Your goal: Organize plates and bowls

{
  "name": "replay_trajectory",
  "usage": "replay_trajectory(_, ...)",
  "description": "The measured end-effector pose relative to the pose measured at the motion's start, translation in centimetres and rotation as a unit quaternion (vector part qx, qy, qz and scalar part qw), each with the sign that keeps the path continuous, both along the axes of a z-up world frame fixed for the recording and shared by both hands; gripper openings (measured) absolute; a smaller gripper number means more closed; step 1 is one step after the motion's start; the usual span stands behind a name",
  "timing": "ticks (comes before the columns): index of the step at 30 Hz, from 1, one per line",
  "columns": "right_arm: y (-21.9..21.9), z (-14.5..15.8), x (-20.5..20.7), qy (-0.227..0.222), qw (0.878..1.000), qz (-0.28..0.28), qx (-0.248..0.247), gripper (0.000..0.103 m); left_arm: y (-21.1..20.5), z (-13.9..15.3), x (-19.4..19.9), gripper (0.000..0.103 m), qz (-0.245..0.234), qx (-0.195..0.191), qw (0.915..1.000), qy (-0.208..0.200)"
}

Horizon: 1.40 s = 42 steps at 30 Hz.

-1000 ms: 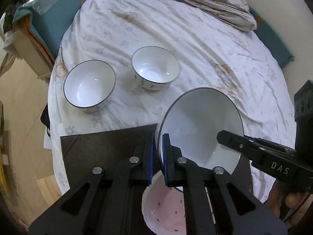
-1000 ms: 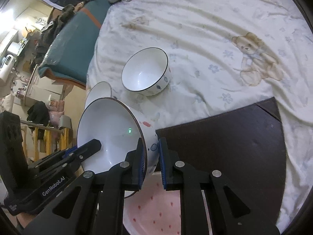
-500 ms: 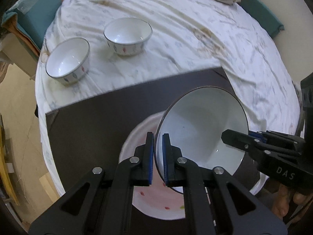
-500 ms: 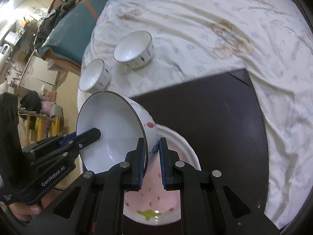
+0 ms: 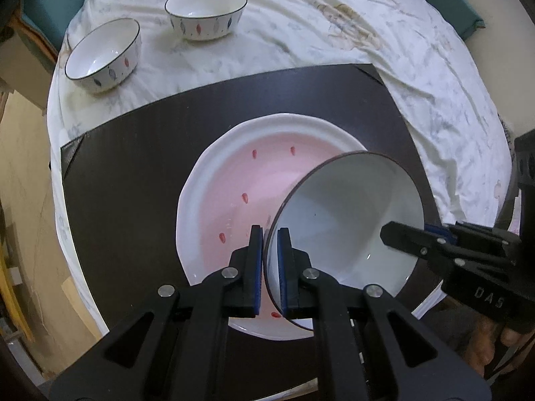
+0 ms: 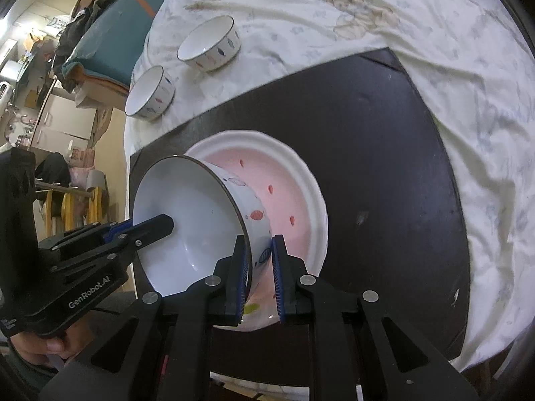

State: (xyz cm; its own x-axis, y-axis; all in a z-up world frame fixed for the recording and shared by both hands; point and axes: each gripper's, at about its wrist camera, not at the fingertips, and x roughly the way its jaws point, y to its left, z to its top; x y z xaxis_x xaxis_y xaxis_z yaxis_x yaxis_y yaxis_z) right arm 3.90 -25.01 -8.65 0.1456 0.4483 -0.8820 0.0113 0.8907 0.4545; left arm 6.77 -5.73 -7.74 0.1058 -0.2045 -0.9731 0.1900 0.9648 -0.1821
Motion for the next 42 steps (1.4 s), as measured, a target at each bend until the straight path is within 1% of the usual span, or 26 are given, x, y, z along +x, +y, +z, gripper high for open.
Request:
replay_trajectory(5,0.3,-1.1,-0.3,0.017,1.0,0.002,0.002,0.015,0.3,-0.9,0.1,0.006,0.006,0.001,0.9999,0.014)
replay_trajectory(9,0.4,-1.9,-0.1,0.028,1.0,0.002,0.003,0.015,0.5,-1.2,0.3,0.006,0.011,-0.001,0.9998,0.017)
replay_trajectory(13,0.5,-2.2,0.1,0.034,0.999,0.0,0.002,0.015,0.6,-1.3,0.6,0.006,0.013,-0.004,0.9998,0.015)
replay_trajectory(16,0.2,-2.3,0.3,0.037,0.999,-0.008,0.007,0.015,0.9,-1.4,0.8,0.006,0.024,-0.009,0.9995,0.017)
replay_trajectory(20,0.2,-2.4,0.5,0.035,0.999,-0.01,0.013,0.014,0.9,-0.9,1.2,0.006,0.021,-0.001,0.9998,0.002)
replay_trajectory(25,0.4,-2.4,1.0,0.03,0.999,-0.007,0.015,0.014,1.4,-1.0,1.9,0.006,0.032,-0.005,0.9994,0.005)
replay_trajectory(29,0.7,-2.4,1.2,0.03,0.999,-0.007,0.02,0.015,1.6,-0.9,2.0,0.006,0.041,0.003,0.9991,-0.006)
replay_trajectory(35,1.0,-2.7,1.9,0.025,0.999,-0.007,0.023,0.014,2.0,-1.4,2.2,0.007,0.052,-0.01,0.9986,-0.004)
replay_trajectory(39,1.0,-2.5,1.9,0.026,0.999,-0.006,0.022,0.014,1.8,-1.2,2.0,0.007,0.046,-0.006,0.9988,-0.013)
replay_trajectory(40,1.0,-2.5,1.9,0.024,0.999,-0.006,0.022,0.014,1.8,-1.1,1.9,0.008,0.045,-0.004,0.9988,-0.015)
replay_trajectory(41,0.9,-2.4,1.9,0.022,1.0,-0.005,0.02,0.014,1.8,-1.1,1.9,0.011,0.045,-0.002,0.9988,-0.017)
replay_trajectory(42,0.9,-2.2,1.9,0.019,1.0,-0.004,0.017,0.015,1.8,-1.0,1.8,0.027,0.044,0.0,0.9989,-0.018)
